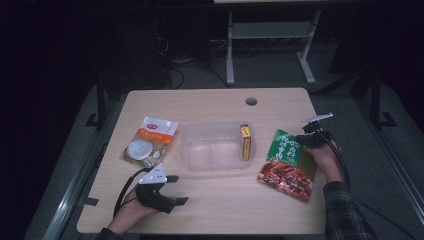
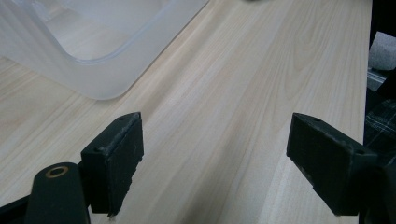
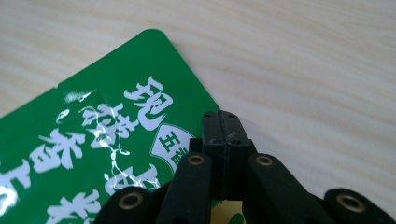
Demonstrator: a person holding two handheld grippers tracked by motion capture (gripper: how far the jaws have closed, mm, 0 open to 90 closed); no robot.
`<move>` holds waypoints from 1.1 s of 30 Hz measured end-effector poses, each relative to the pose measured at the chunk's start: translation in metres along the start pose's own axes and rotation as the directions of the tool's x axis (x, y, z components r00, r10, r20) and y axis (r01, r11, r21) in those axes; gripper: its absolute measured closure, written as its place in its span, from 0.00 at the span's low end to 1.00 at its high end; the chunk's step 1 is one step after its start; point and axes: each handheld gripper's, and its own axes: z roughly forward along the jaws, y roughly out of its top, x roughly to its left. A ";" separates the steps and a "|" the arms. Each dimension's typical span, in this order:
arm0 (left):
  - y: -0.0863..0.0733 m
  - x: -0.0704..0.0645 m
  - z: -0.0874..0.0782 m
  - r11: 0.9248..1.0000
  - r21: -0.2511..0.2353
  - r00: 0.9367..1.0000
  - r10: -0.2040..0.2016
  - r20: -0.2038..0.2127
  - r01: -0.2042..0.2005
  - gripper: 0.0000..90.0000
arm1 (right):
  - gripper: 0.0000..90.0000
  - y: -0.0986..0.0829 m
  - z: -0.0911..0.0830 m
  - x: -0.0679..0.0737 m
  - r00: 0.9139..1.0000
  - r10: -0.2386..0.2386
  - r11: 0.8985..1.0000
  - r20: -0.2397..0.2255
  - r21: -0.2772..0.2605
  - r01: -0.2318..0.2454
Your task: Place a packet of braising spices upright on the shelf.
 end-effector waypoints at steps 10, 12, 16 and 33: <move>0.001 -0.002 0.003 1.000 0.014 1.000 0.016 0.008 -0.016 0.20 | 1.00 -0.020 -0.020 0.010 0.999 -0.054 0.998 0.000 0.039 0.054; 0.002 -0.003 0.003 1.000 0.015 1.000 0.021 0.014 -0.022 0.20 | 1.00 -0.025 -0.025 0.012 0.998 -0.056 0.997 -0.028 0.044 0.057; 0.002 -0.003 0.005 0.999 0.027 0.999 0.033 0.022 -0.034 0.20 | 1.00 -0.033 -0.033 0.018 0.996 -0.091 0.995 -0.022 0.047 0.092; 0.006 -0.002 0.013 0.999 0.051 0.999 -0.001 0.054 -0.002 0.15 | 1.00 -0.025 -0.021 0.007 0.996 -0.087 0.996 -0.008 0.008 0.087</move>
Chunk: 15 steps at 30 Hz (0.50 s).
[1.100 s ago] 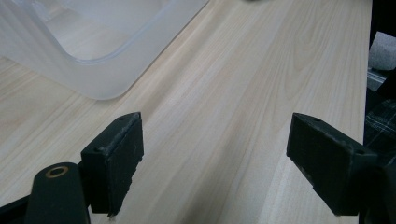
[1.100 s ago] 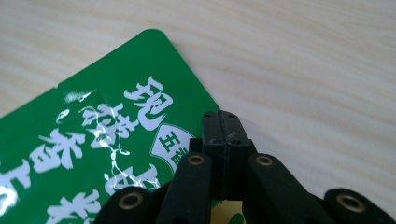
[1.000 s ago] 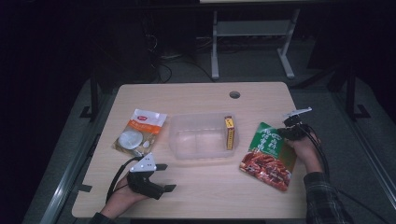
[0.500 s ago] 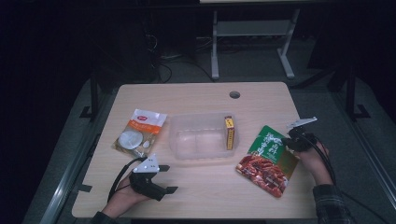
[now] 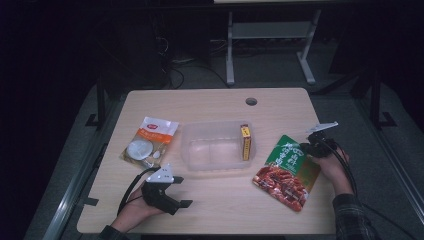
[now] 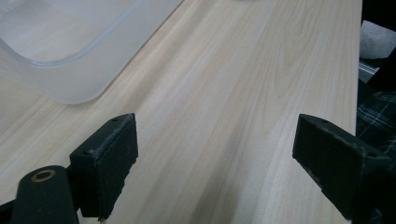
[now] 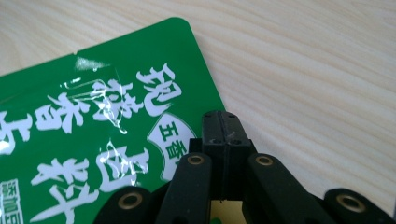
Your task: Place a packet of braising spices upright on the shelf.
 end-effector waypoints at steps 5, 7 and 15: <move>-0.001 0.001 0.000 1.000 0.011 1.000 -0.008 0.015 0.007 0.15 | 1.00 -0.004 -0.006 0.003 1.000 -0.013 1.000 0.019 0.028 0.013; -0.001 0.001 0.000 1.000 0.009 1.000 -0.013 0.019 0.013 0.15 | 1.00 -0.007 -0.009 0.005 0.999 -0.020 0.999 0.030 0.039 0.018; 0.000 0.002 -0.001 1.000 0.006 1.000 -0.016 0.010 0.016 0.15 | 1.00 -0.025 -0.025 0.012 1.000 -0.023 0.998 0.012 0.055 0.023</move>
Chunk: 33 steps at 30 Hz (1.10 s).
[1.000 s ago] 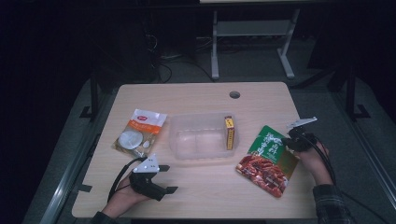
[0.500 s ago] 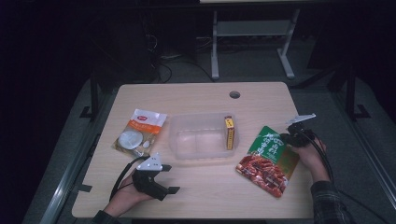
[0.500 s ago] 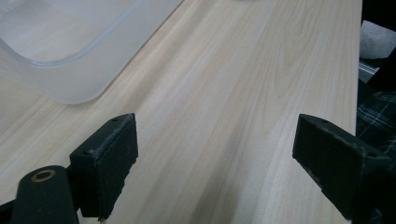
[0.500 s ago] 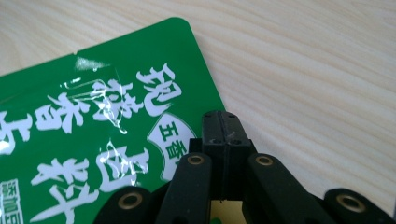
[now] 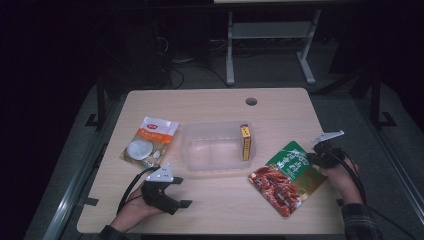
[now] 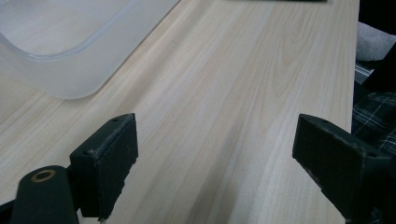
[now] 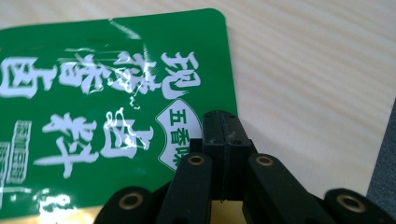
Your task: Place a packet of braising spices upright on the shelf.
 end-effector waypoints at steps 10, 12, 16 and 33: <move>0.006 -0.003 0.005 0.999 0.018 0.999 0.038 0.025 -0.038 0.15 | 1.00 -0.025 -0.021 0.017 1.000 -0.011 1.000 -0.028 0.012 0.011; 0.008 -0.003 0.007 0.998 0.023 0.998 0.051 0.033 -0.052 0.15 | 1.00 -0.028 -0.023 0.020 0.999 -0.013 1.000 -0.031 0.012 0.014; 0.012 -0.002 0.012 0.998 0.027 0.997 0.063 0.039 -0.065 0.15 | 1.00 -0.035 -0.029 0.030 0.999 -0.020 1.000 -0.045 0.019 0.021; 0.015 -0.004 0.021 0.993 0.039 0.993 0.106 0.052 -0.108 0.15 | 1.00 -0.032 -0.031 0.073 0.979 -0.112 0.994 -0.168 -0.006 0.113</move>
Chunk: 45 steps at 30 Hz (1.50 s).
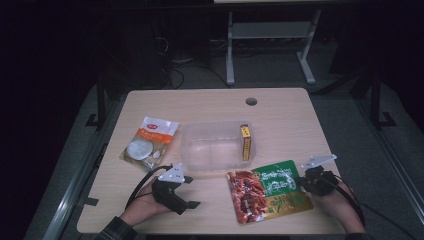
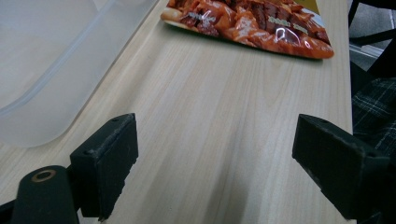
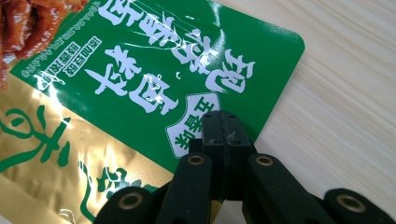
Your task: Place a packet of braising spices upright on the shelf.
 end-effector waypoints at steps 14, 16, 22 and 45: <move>-0.001 -0.002 0.001 1.000 0.014 1.000 -0.001 -0.014 0.001 0.15 | 1.00 0.022 0.013 0.038 0.988 -0.121 0.993 -0.092 0.007 0.122; -0.001 -0.002 0.001 1.000 0.016 1.000 -0.002 -0.014 0.002 0.15 | 1.00 0.025 0.015 0.045 0.985 -0.137 0.990 -0.103 0.007 0.139; 0.000 -0.003 0.002 1.000 0.015 1.000 -0.007 -0.008 0.008 0.16 | 1.00 0.033 0.021 0.063 0.973 -0.185 0.982 -0.140 -0.004 0.186; 0.020 -0.006 0.015 1.000 0.006 1.000 0.021 0.019 -0.022 0.17 | 0.63 0.032 0.004 0.075 0.981 -0.130 0.984 -0.141 -0.141 0.111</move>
